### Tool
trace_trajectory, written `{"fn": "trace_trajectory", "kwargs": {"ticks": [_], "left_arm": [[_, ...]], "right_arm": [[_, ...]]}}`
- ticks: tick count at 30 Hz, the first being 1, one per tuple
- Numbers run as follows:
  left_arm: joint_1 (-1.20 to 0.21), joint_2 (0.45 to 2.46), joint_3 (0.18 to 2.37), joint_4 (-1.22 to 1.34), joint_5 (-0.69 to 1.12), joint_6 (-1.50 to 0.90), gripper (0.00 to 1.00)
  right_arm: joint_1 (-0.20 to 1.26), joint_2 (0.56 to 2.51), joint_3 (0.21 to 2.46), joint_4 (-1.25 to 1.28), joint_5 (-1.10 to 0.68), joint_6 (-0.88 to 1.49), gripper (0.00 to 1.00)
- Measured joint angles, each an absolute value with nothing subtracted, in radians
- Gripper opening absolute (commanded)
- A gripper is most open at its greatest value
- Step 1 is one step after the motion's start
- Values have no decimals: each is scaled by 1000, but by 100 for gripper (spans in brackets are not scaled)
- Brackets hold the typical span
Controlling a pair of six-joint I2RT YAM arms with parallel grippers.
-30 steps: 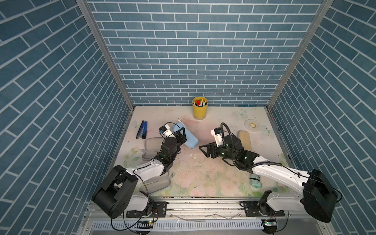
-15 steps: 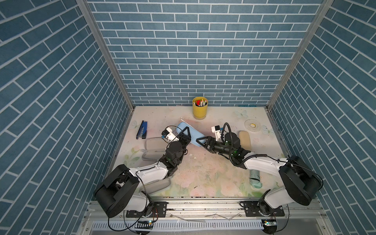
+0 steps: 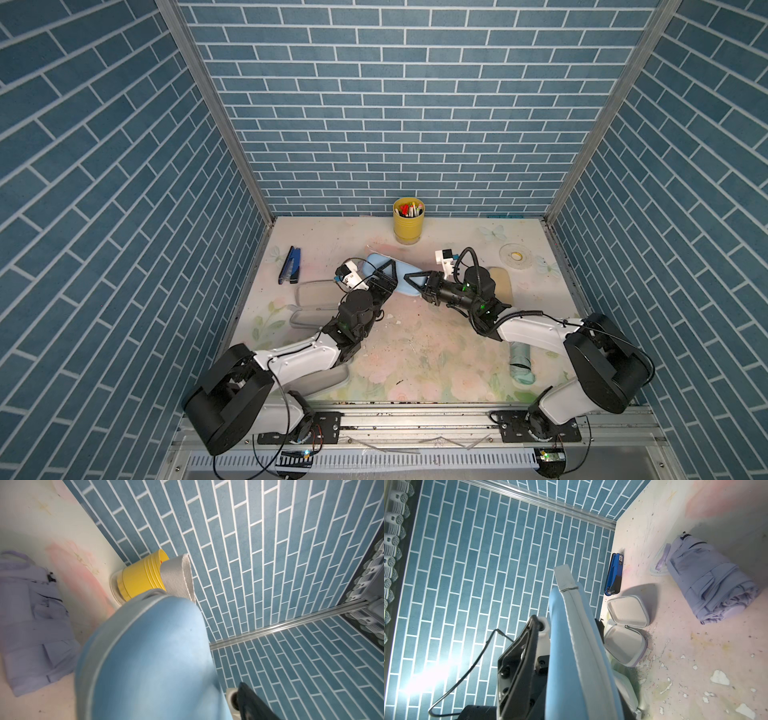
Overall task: Put umbrellas into zippered umbrella sleeves
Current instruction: Adjust the umbrella sleeve.
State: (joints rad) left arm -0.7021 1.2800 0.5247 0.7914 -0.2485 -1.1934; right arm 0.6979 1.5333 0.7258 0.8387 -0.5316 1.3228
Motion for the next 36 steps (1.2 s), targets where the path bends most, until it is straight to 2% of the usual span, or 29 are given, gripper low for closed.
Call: {"fn": "trace_trajectory", "kwargs": {"ticks": [6, 9, 15, 21, 25, 28, 29, 31, 33, 36], "left_arm": [[-451, 1136, 525, 563, 158, -1095, 84], [-373, 1081, 525, 436, 354, -1033, 85], [-311, 1051, 541, 322, 616, -959, 85], [-310, 1126, 546, 403, 770, -992, 79], [-321, 1158, 552, 483, 821, -1019, 69], [-334, 1193, 561, 559, 856, -1053, 51], [-337, 1203, 563, 579, 865, -1061, 44], [-334, 1227, 564, 620, 878, -1097, 29], [-333, 1241, 570, 657, 895, -1120, 21], [-334, 1253, 570, 653, 904, -1131, 11]], "right_arm": [[628, 1472, 702, 787, -631, 1357, 28], [585, 1423, 701, 711, -704, 1353, 28], [556, 1393, 723, 570, -841, 1317, 27], [558, 1391, 793, 413, -943, 1237, 27], [558, 1391, 820, 371, -997, 1217, 27], [567, 1399, 841, 347, -1031, 1206, 33], [569, 1405, 846, 340, -1040, 1204, 36], [563, 1416, 864, 314, -1048, 1190, 52], [558, 1423, 870, 282, -1054, 1155, 64], [559, 1419, 883, 230, -1068, 1110, 71]]}}
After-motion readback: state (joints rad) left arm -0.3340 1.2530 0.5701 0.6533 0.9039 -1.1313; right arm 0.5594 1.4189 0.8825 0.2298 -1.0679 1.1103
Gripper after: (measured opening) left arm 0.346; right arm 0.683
